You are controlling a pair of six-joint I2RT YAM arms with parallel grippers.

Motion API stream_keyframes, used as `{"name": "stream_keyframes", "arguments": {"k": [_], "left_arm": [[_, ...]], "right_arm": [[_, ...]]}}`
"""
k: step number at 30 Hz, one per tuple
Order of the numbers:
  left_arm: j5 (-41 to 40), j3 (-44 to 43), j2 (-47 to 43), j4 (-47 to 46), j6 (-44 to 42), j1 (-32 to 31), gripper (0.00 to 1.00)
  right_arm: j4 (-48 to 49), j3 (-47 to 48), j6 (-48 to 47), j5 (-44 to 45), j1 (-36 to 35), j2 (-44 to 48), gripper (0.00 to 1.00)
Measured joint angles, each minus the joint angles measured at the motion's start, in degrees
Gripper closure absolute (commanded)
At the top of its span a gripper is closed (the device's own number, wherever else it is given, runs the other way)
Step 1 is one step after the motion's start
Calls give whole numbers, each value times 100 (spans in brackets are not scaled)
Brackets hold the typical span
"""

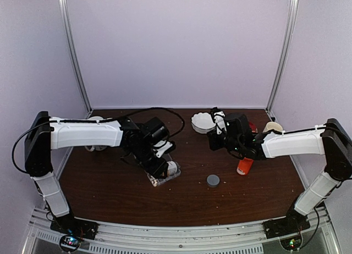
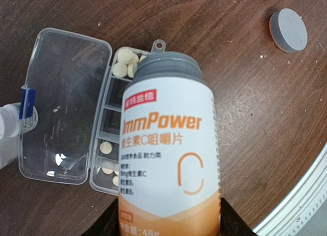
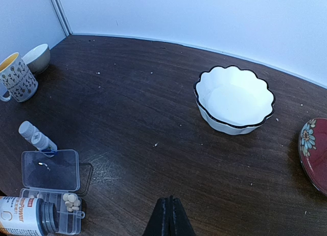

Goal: Sort the pills into containers
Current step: Pour the pill into the compartment of the pill container.

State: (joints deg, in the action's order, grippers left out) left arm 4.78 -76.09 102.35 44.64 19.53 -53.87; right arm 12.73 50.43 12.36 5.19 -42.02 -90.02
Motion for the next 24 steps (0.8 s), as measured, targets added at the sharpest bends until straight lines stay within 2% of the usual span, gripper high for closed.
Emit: {"name": "stream_keyframes", "arguments": {"k": [24], "left_arm": [[-9, -168, 55, 94, -39, -35, 100]], "right_arm": [[-26, 2, 0, -28, 0, -33, 100]]}}
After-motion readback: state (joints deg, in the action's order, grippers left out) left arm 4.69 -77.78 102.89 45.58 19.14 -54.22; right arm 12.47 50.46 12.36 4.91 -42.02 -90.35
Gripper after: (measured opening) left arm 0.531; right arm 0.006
